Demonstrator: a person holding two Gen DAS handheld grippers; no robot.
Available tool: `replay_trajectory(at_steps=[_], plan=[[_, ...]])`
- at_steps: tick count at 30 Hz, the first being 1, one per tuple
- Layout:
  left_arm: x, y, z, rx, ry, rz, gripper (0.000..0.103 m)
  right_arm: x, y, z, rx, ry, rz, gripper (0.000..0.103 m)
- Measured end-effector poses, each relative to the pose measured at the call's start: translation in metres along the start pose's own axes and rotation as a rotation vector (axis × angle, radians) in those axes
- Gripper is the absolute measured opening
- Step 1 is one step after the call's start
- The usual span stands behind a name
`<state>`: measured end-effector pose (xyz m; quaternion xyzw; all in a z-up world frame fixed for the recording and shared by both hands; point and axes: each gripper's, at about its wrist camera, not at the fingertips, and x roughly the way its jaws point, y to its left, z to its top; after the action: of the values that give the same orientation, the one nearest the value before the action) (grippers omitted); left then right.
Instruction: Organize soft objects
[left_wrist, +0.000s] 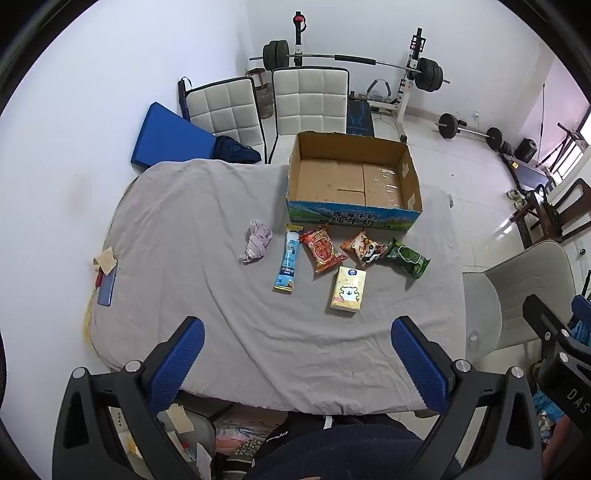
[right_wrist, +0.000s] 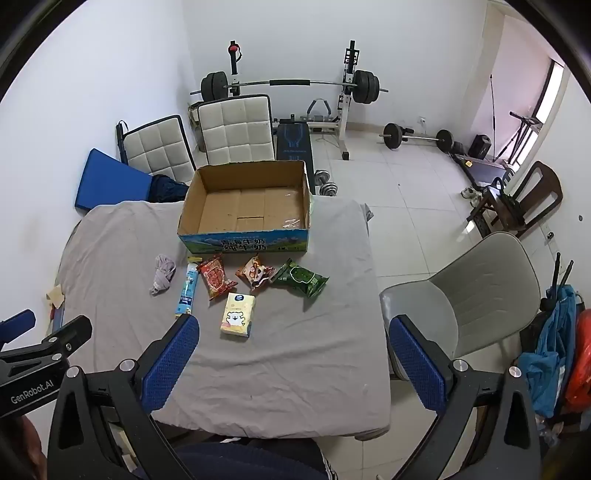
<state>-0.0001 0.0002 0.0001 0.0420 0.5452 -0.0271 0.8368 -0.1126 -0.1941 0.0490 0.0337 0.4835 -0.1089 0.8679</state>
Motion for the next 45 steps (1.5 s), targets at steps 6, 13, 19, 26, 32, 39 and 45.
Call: replay_trajectory(at_steps=[6,13,19,26,32,39,45], plan=[[-0.001,-0.001,-0.001,-0.003,-0.004,-0.010,0.103,-0.005,0.004,0.001,-0.014,-0.013,-0.019,0.103],[-0.001,0.000,-0.002,-0.004,-0.013,-0.009,0.103,-0.016,-0.003,-0.008,0.000,-0.022,-0.012,0.103],[-0.010,-0.001,-0.005,-0.001,-0.022,-0.007,0.103,-0.016,-0.001,-0.006,0.004,-0.020,-0.016,0.103],[-0.014,0.001,-0.003,-0.006,-0.035,-0.005,0.103,-0.023,-0.002,-0.005,0.006,-0.029,-0.017,0.103],[-0.016,0.000,-0.003,-0.007,-0.047,-0.002,0.103,-0.024,-0.003,-0.006,0.003,-0.036,-0.014,0.103],[-0.019,-0.001,-0.001,-0.010,-0.052,-0.003,0.103,-0.027,-0.005,-0.005,0.001,-0.045,-0.011,0.103],[-0.020,-0.002,-0.001,-0.011,-0.056,-0.003,0.103,-0.029,-0.007,-0.004,0.002,-0.047,-0.007,0.103]])
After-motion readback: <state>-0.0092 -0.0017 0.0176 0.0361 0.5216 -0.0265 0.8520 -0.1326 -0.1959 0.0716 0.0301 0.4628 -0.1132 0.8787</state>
